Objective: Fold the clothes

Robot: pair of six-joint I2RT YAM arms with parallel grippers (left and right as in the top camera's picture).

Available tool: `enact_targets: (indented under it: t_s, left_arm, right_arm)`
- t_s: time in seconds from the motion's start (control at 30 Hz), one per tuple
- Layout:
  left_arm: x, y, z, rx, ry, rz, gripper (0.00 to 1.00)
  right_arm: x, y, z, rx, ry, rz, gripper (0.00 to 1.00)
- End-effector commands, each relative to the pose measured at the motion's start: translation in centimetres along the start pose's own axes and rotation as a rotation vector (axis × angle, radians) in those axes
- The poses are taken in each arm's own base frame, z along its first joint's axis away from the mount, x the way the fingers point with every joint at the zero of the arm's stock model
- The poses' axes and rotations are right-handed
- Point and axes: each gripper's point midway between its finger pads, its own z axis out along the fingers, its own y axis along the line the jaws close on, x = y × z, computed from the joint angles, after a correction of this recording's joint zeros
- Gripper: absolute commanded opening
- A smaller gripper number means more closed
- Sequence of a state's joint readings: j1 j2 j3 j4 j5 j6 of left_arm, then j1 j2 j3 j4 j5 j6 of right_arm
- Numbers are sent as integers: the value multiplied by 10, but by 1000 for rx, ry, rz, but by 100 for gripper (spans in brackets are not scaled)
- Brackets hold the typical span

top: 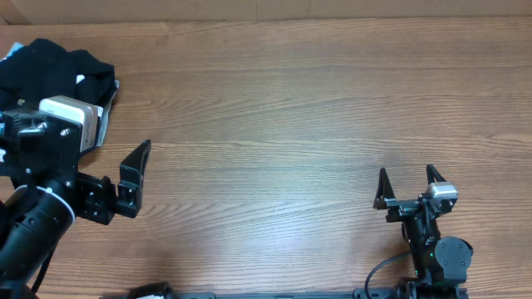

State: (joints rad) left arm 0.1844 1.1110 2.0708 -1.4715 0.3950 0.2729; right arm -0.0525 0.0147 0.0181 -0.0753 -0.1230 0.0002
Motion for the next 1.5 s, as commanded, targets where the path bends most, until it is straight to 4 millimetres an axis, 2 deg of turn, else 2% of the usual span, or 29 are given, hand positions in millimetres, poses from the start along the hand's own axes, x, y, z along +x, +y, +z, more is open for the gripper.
enact_targets:
  t_s: [0.0,0.6,0.7,0.9,1.0,1.13,1.23,1.47]
  left_arm:
    - [0,-1,-2,-1,-4,20,100]
    - [0,-2,-1,4,-2,22,100]
    - [5,-1,0,-2,20,34,100]
    - [-22,5,11,-46,-138,77,100]
    - [-21,12,23,-83,-208,44,100]
    - [0,31,48,-172,-290,-34,100]
    - [22,32,66,-182,-350,-26,100]
    - [103,20,86,-178,-420,-73,100]
  right_arm:
    - [1,-3,0,15,-9,-2,100]
    - [1,-3,0,15,-8,-2,100]
    - [1,-3,0,15,-8,-2,100]
    - [1,-3,0,14,-8,-2,100]
    - [1,-3,0,15,-8,-2,100]
    - [1,-3,0,15,-8,-2,100]
    - [1,-3,0,14,-8,-2,100]
    - [1,-3,0,14,-8,-2,100]
